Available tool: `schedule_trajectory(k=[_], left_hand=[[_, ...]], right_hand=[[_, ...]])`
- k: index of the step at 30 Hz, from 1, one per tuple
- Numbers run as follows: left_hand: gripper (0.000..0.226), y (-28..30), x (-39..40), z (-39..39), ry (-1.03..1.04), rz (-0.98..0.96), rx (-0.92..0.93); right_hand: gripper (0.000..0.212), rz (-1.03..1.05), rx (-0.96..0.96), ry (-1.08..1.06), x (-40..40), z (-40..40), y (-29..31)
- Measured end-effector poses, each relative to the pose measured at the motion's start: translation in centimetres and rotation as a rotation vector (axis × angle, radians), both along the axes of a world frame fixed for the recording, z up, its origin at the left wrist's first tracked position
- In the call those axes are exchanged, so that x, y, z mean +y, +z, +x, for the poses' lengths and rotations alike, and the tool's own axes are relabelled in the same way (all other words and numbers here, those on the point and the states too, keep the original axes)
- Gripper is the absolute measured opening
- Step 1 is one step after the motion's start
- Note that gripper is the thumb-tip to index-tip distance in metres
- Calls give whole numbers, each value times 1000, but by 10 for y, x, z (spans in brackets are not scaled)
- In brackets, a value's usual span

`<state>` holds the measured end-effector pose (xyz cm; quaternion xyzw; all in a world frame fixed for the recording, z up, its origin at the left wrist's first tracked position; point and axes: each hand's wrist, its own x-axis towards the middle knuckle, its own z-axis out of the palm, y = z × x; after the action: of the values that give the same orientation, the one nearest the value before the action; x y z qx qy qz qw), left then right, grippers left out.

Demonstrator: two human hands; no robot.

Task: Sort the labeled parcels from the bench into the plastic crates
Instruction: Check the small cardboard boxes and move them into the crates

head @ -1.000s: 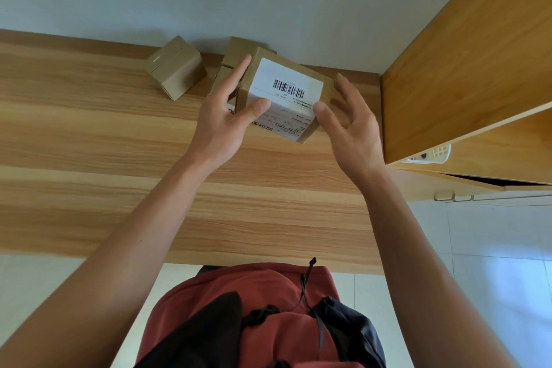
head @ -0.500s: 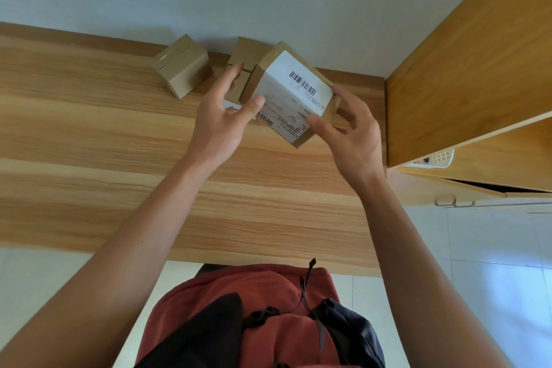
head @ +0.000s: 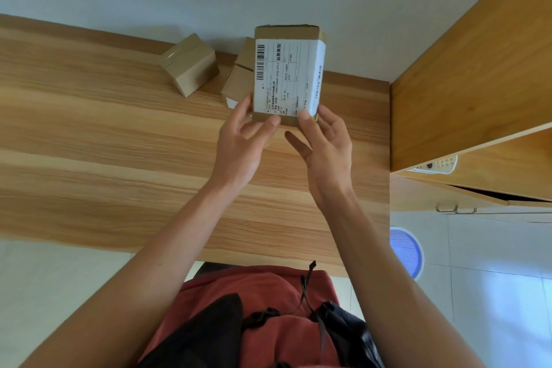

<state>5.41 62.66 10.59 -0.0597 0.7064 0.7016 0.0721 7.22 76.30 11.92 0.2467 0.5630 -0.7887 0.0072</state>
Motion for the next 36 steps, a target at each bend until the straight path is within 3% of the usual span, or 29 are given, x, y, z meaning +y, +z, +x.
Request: schedule_trajectory(k=[6,9,13,18,21,26,32,36], left_hand=[[43,4,-10,-2,106,23,39],[44,5,-20,-4,98,-11,39],[54,6,-45,-13,-70,-92,4],[55,10,-60,-19,-281,-359,57],[48,13,-58,-19,-279,-396,123],[55,15,-49,-15,-162,-390,182],[50,8,-50,4,88,-272,213],[47,5,-43,19,96,-230,239]], right_hand=[[44,12,-60,138,-10,10,-7],[44,114,-71,243,-2,11,-4],[62,275,-35,210,25,2,8],[64,453,101,251,47,-9,19],[49,550,160,352,45,-8,13],[28,428,166,245,30,1,5],[28,370,159,108,21,2,9],[30,341,203,54,16,1,11]])
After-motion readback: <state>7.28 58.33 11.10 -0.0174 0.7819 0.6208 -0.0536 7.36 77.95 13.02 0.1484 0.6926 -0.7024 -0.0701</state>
